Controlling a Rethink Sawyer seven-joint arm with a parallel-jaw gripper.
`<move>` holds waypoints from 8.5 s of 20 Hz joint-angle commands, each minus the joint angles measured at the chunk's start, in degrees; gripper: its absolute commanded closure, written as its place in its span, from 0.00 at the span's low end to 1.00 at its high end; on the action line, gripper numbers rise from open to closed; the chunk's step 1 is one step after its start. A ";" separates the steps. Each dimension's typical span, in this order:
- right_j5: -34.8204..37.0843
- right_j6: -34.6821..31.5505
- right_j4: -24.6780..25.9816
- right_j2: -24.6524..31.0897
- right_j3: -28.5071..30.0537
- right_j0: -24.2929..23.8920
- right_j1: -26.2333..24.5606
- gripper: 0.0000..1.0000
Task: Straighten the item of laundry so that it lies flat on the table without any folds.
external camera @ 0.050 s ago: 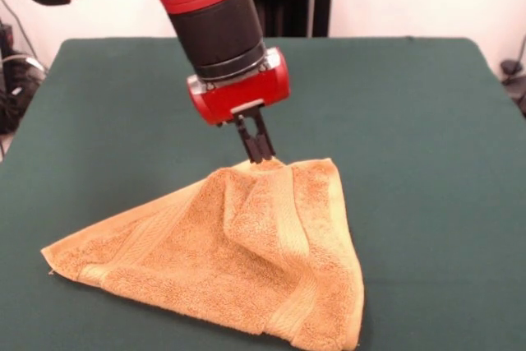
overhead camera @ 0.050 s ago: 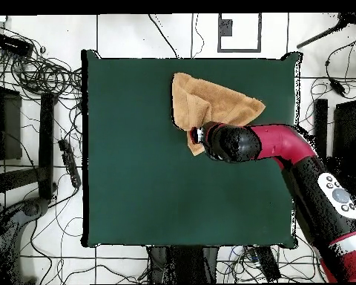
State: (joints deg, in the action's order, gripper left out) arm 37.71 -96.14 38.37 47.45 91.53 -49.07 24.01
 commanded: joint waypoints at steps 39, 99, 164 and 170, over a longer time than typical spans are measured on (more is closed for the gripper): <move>-20.34 7.52 14.98 7.49 7.38 2.52 -7.66 1.00; 24.00 15.47 16.66 -2.05 -4.33 8.62 -0.25 1.00; 18.60 18.32 21.94 -8.53 -8.72 7.66 -13.39 1.00; 17.99 18.80 21.63 -8.74 -8.71 6.73 -14.45 1.00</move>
State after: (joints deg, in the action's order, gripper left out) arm 53.26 -96.14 53.40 46.99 86.42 -44.30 17.77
